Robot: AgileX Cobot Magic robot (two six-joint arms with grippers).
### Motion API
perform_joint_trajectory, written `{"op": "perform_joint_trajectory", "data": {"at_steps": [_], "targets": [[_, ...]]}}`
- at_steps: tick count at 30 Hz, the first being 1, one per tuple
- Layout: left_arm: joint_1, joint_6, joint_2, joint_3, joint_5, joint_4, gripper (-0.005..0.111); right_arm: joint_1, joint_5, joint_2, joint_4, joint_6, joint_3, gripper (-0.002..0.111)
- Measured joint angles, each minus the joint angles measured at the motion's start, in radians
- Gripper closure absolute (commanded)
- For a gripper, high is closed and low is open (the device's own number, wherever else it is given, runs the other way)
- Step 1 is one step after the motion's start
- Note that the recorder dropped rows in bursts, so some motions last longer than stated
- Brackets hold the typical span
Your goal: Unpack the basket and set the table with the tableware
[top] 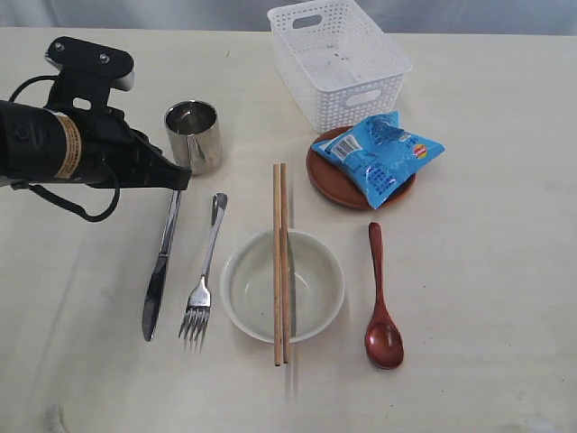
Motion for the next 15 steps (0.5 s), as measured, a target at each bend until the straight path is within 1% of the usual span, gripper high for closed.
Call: {"op": "perform_joint_trajectory", "data": {"at_steps": [1,3,4,7,10,15], "targets": [[0.0,0.0,0.0,0.0,0.0,0.0,0.107,0.0,0.024,-0.006,0.0,-0.002,0.0,0.078],[0.0,0.0,0.0,0.0,0.0,0.0,0.107,0.0,0.128,-0.012,-0.016,-0.005,0.0,0.078],[0.0,0.0,0.0,0.0,0.0,0.0,0.107,0.0,0.211,-0.012,-0.043,-0.006,0.0,0.078],[0.0,0.0,0.0,0.0,0.0,0.0,0.107,0.0,0.371,-0.012,-0.095,-0.007,0.0,0.078],[0.0,0.0,0.0,0.0,0.0,0.0,0.107,0.0,0.414,-0.012,-0.102,-0.011,0.002,0.078],[0.0,0.0,0.0,0.0,0.002,0.0,0.107,0.0,0.418,-0.012,-0.106,-0.011,0.002,0.078]]}}
